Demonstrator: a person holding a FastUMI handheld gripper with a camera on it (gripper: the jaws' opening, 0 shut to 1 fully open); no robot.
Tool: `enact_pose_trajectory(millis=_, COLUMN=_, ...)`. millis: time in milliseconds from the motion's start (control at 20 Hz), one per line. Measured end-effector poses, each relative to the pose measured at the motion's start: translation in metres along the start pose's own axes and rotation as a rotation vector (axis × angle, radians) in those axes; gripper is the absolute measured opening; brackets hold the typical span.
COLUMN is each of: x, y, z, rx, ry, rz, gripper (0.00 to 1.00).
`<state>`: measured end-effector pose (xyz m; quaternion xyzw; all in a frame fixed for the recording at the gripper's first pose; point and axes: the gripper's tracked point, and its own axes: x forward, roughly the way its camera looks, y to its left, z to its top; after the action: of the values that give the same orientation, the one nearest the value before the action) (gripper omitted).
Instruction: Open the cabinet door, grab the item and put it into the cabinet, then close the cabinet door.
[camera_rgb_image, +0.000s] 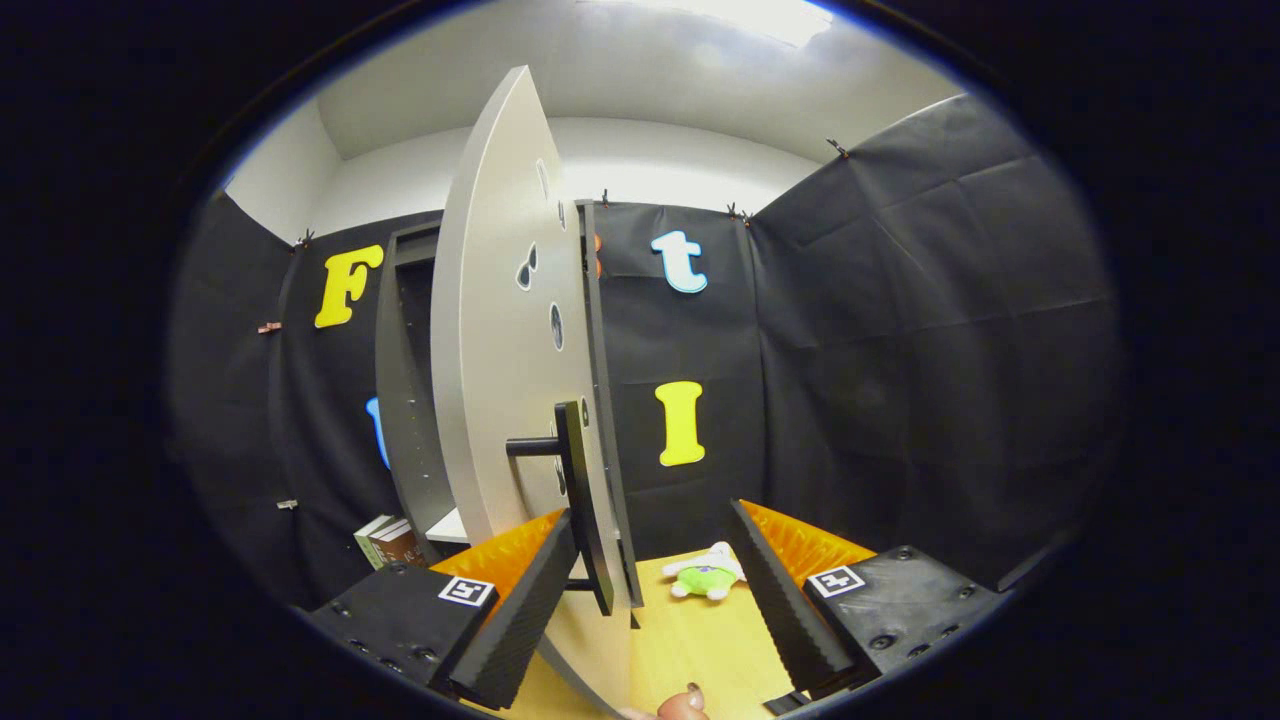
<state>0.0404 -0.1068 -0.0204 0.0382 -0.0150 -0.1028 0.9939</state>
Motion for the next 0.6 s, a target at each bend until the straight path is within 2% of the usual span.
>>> enact_pose_trajectory(millis=600, x=0.016, y=0.189, z=-0.038, rx=-0.074, ry=0.028, rz=0.182, gripper=0.98)
